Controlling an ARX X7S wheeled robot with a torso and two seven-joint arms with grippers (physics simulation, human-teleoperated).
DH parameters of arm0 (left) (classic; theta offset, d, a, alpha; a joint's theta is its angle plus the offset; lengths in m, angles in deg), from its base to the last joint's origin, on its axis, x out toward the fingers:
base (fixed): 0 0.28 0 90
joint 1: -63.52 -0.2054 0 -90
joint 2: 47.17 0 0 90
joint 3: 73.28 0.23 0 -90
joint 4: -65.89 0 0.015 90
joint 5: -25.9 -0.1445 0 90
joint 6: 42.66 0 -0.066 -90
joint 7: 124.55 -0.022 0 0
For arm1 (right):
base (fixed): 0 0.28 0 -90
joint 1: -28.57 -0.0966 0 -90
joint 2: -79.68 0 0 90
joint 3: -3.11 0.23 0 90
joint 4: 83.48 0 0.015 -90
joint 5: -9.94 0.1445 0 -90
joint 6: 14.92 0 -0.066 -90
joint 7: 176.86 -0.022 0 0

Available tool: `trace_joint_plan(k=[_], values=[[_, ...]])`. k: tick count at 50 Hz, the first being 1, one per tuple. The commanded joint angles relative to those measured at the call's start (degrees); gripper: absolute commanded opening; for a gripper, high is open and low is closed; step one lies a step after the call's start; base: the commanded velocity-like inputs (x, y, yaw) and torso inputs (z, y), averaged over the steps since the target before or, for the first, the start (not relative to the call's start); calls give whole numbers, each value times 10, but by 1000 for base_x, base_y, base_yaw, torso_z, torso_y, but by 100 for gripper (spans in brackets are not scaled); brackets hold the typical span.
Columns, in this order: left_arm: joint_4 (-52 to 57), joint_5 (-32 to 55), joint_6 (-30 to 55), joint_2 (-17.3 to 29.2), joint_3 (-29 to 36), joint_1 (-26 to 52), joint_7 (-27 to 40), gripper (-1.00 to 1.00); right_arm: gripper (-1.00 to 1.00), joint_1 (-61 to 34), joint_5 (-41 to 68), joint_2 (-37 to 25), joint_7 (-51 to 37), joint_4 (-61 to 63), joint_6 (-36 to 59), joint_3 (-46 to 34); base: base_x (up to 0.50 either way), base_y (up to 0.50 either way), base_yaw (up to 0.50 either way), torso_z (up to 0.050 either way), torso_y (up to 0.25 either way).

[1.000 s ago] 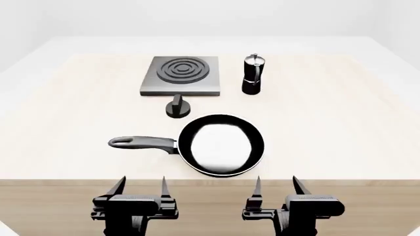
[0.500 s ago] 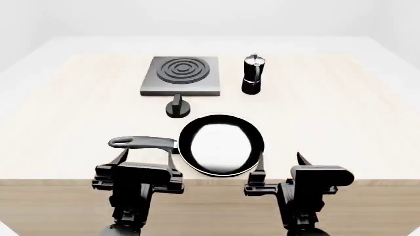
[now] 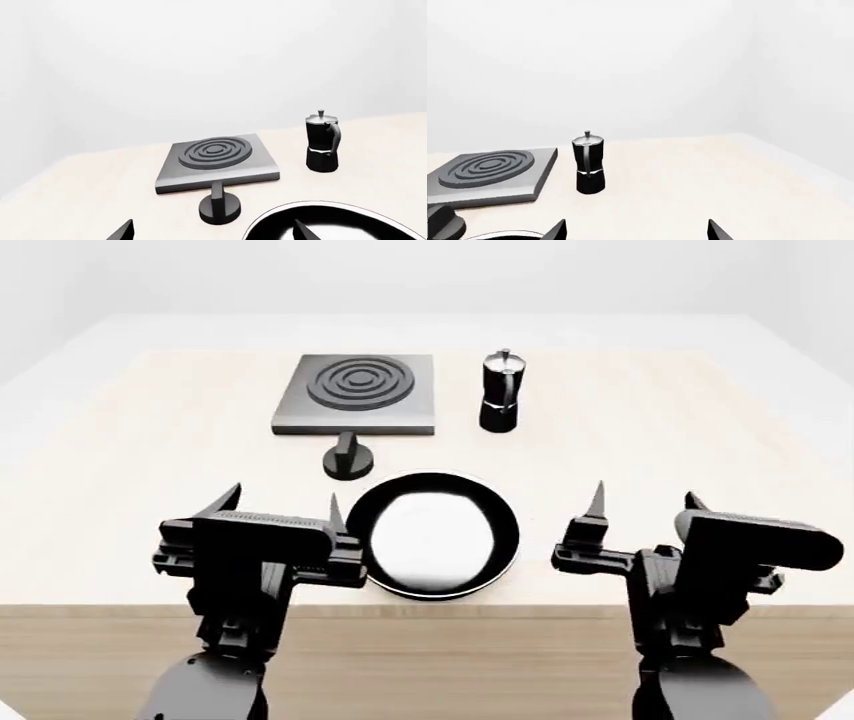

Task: Turn on the stove and put the frying pan on it.

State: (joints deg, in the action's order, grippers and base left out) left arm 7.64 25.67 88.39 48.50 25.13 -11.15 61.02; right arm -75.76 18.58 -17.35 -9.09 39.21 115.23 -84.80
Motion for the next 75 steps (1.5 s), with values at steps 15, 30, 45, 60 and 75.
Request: trace_joint_plan(k=[15,30,45,60,75], values=[[17,15,16,2,-30,11,11,100,100,-27,10,6,-68,14,34,144,0,0,0,0,0],[21,23,18,10,-28,12,22,100,100,-27,31,7,-78,17,35,161,0,144,0,0,0],[26,33,22,18,-31,12,28,100,100,-25,55,2,-79,24,43,170,294,0,0,0,0],[28,39,23,24,-28,12,36,100,100,-22,71,-8,-88,32,54,196,500,0,0,0,0],[29,45,23,29,-26,13,43,100,100,-21,78,-13,-90,31,55,187,500,0,0,0,1]])
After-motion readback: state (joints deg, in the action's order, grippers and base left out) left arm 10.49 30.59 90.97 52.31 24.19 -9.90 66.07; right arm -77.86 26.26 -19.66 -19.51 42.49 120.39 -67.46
